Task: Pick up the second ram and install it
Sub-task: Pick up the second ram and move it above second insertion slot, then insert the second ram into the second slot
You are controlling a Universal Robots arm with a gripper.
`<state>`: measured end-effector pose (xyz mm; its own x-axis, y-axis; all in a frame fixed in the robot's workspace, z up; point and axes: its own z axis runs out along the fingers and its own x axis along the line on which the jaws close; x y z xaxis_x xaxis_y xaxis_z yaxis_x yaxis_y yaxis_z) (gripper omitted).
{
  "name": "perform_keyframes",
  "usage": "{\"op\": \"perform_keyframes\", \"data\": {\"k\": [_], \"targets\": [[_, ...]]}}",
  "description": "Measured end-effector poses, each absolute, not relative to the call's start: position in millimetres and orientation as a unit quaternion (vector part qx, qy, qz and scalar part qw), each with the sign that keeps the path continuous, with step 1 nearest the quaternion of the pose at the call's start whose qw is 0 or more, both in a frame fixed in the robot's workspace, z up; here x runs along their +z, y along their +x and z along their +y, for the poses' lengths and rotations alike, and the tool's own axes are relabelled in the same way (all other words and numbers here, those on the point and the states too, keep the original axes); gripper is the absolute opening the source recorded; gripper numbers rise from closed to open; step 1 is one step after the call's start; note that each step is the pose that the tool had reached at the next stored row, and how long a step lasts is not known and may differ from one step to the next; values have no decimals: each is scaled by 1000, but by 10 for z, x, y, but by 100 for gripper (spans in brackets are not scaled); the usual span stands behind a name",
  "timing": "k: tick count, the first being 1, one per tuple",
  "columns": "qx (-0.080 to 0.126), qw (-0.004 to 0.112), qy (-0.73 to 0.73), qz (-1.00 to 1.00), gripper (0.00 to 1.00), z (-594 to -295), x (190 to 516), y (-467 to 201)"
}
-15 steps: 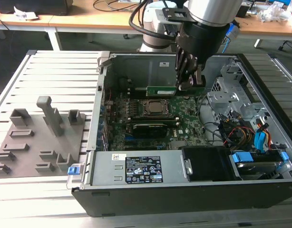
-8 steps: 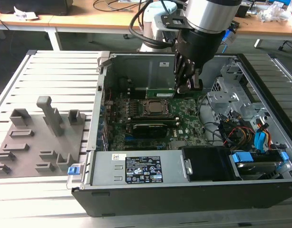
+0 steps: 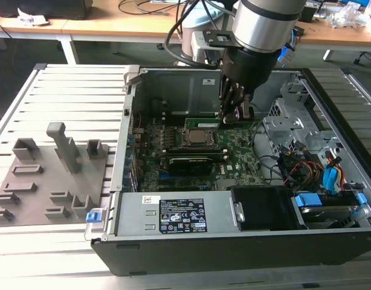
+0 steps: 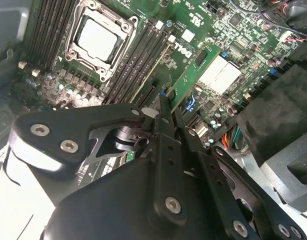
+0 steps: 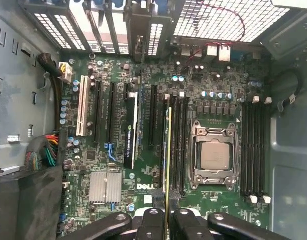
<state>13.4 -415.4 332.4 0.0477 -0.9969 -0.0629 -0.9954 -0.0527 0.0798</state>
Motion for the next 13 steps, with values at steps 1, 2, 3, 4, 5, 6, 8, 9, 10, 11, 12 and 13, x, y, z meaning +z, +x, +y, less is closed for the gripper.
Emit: {"op": "perform_keyframes", "data": {"k": [1,2,3,4,5,6,8,9,10,11,12,13], "targets": [[-50,7,724,-688,14,-4154,3322,134],[-50,7,724,-688,14,-4154,3322,134],[-50,7,724,-688,14,-4154,3321,134],[-50,7,724,-688,14,-4154,3321,134],[-50,7,724,-688,14,-4154,3321,134],[-50,7,724,-688,14,-4154,3320,134],[-50,7,724,-688,14,-4154,3320,134],[-50,7,724,-688,14,-4154,3319,134],[-50,7,724,-688,14,-4154,3317,135],[-50,7,724,-688,14,-4154,3311,135],[-50,7,724,-688,14,-4154,3305,134],[-50,7,724,-688,14,-4152,3284,134]]}}
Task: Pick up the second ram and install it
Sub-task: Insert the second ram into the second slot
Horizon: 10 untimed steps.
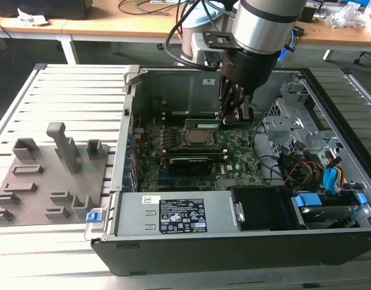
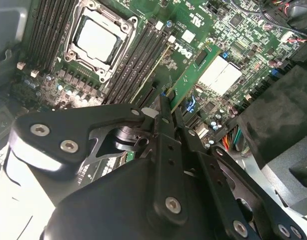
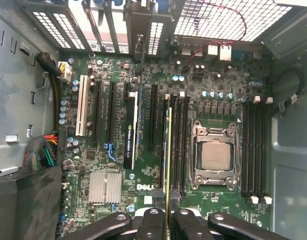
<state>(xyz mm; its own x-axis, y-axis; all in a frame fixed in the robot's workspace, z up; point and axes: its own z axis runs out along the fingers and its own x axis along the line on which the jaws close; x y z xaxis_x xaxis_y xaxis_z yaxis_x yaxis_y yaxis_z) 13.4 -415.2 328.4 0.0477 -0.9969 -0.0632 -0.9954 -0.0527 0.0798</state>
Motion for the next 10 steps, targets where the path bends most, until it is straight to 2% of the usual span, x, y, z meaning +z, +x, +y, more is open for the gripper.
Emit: {"op": "perform_keyframes", "data": {"k": [10], "targets": [[-50,7,724,-688,14,-4150,3095,134]]}}
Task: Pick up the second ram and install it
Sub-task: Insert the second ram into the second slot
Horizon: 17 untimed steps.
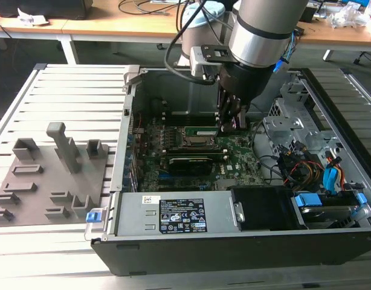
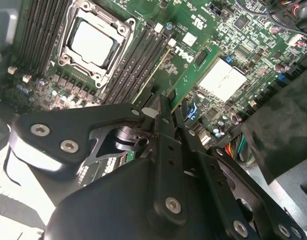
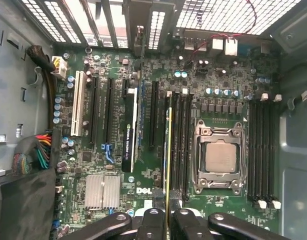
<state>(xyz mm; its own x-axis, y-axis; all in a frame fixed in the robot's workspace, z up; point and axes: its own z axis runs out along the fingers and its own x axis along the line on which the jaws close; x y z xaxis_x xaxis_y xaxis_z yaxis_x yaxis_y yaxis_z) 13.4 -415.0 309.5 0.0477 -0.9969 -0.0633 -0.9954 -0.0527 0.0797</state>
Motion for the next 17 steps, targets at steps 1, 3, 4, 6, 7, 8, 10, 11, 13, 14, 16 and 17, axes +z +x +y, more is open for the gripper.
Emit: {"op": "perform_keyframes", "data": {"k": [1,3,4,6,7,8,10,11,13,14,16,17], "targets": [[-50,7,724,-688,14,-4150,3076,134],[-50,7,724,-688,14,-4149,3048,134],[-50,7,724,-688,14,-4147,3019,134],[-50,7,724,-688,14,-4143,2984,134],[-50,7,724,-688,14,-4143,2974,134],[-50,7,724,-688,14,-4142,2967,134],[-50,7,724,-688,14,-4139,2942,134],[-50,7,724,-688,14,-4137,2917,134],[-50,7,724,-688,14,-4133,2888,134],[-50,7,724,-688,14,-4131,2875,134],[-50,7,724,-688,14,-4128,2854,134],[-50,7,724,-688,14,-4127,2838,134]]}}
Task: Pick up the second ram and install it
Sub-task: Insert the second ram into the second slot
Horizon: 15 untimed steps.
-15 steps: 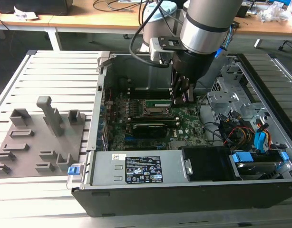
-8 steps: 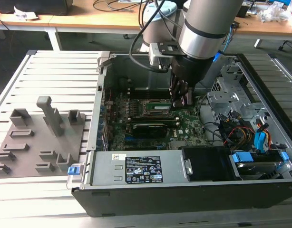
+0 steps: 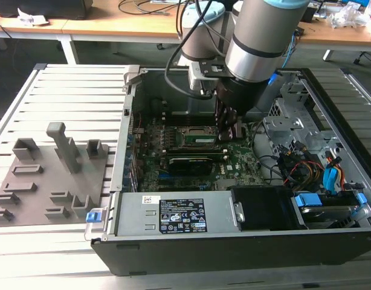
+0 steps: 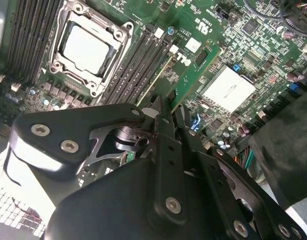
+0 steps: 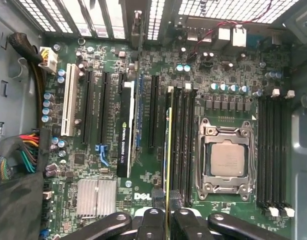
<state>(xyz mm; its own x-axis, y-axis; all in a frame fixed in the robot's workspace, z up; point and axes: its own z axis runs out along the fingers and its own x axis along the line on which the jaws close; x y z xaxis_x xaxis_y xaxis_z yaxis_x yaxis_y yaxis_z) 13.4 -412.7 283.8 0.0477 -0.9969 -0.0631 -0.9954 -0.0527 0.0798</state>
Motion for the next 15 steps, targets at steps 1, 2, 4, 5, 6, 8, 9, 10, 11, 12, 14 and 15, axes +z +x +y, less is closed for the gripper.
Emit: {"op": "perform_keyframes", "data": {"k": [1,2,4,5,6,8,9,10,11,12,14,15], "targets": [[-50,7,724,-688,14,-4126,2820,134],[-50,7,724,-688,14,-4125,2808,134],[-50,7,724,-688,14,-4124,2790,134],[-50,7,724,-688,14,-4123,2776,134],[-50,7,724,-688,14,-4122,2757,134],[-50,7,724,-688,14,-4121,2731,134],[-50,7,724,-688,14,-4121,2722,134],[-50,7,724,-688,14,-4120,2714,134],[-50,7,724,-688,14,-4120,2702,134],[-50,7,724,-688,14,-4120,2692,134],[-50,7,724,-688,14,-4119,2656,134],[-50,7,724,-688,14,-4119,2642,134]]}}
